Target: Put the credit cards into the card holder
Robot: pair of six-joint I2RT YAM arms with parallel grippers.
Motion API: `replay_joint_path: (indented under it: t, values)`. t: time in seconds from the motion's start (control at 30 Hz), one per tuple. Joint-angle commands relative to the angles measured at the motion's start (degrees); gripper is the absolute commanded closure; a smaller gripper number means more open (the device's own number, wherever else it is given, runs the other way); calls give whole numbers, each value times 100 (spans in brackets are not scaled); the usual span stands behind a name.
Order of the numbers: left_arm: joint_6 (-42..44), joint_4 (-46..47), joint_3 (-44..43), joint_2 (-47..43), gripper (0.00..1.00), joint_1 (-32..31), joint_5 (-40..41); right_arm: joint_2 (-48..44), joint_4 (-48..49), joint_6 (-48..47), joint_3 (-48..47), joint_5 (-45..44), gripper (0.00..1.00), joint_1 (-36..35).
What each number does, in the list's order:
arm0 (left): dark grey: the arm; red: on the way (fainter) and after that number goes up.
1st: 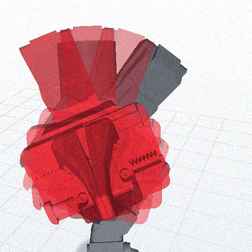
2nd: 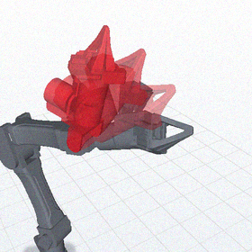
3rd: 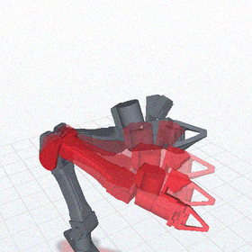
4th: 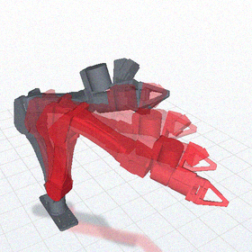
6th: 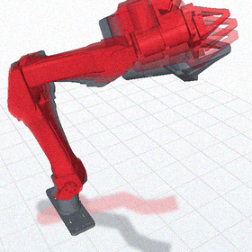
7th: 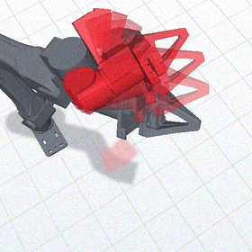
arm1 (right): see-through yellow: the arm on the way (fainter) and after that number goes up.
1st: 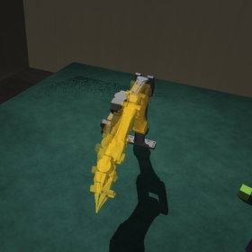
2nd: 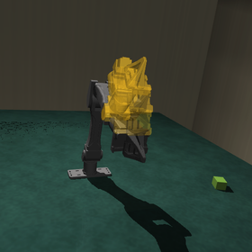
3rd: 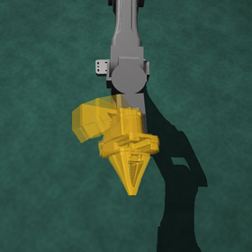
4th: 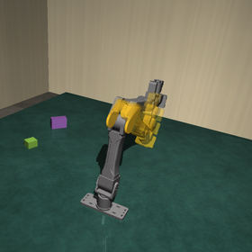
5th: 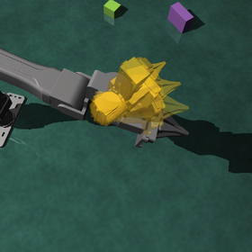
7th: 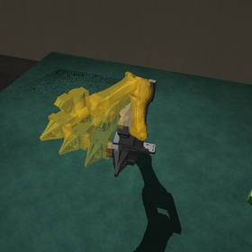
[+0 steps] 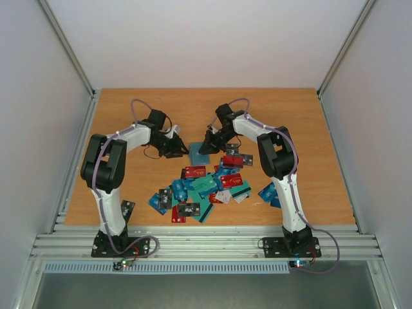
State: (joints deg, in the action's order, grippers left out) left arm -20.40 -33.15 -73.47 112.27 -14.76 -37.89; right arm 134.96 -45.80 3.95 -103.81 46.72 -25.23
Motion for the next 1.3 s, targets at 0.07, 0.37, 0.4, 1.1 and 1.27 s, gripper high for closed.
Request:
replay_joint_path:
  t: [0.07, 0.37, 0.4, 1.1, 1.27]
  values:
    - [177, 457, -181, 368, 68, -8, -288, 309, -420, -87, -135, -217, 87, -61]
    - [182, 461, -387, 494, 72, -11, -261, 407, -359, -37, -272, -47, 87, -56]
    - [192, 461, -394, 471, 72, -14, -243, 416, -359, -34, -281, -34, 87, -60]
    - [122, 439, -553, 735, 78, -206, -324, 576, -64, 176, -332, 325, 87, -61]
    - [-127, 532, -508, 692, 81, -233, -111, 550, -69, 160, -317, 320, 87, -61]
